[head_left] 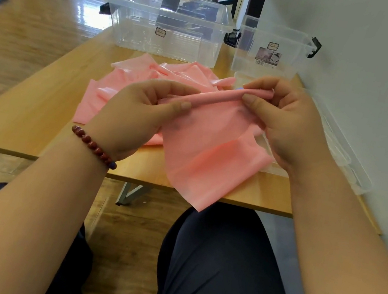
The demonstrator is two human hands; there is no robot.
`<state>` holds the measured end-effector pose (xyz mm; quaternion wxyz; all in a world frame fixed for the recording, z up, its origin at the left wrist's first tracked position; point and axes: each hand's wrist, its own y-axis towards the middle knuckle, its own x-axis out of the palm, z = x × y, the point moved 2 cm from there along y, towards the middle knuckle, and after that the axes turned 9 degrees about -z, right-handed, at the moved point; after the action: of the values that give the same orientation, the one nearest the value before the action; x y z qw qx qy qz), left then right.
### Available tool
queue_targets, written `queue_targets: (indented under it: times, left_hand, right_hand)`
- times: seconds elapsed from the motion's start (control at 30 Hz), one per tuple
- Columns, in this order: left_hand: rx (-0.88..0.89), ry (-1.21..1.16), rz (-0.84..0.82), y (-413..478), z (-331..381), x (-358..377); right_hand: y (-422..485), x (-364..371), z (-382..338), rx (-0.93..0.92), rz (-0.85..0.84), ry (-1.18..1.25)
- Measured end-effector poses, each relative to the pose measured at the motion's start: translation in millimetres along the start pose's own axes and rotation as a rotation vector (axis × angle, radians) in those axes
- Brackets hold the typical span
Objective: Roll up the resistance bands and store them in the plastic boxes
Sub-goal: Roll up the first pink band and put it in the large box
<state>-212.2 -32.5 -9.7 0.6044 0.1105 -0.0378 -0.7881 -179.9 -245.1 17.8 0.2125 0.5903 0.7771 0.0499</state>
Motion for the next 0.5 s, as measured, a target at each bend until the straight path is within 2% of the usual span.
queue_targets:
  times: [0.17,0.5]
  left_hand:
    - [0.014,-0.06,0.142,0.3,2.2,0.3]
    - [-0.101,-0.077,0.09,-0.4,-1.7,1.3]
  right_hand:
    - [-0.1,3.3,-2.1,0.011,0.006,-0.087]
    - [9.0,5.4,0.9,-0.014,-0.013,-0.124]
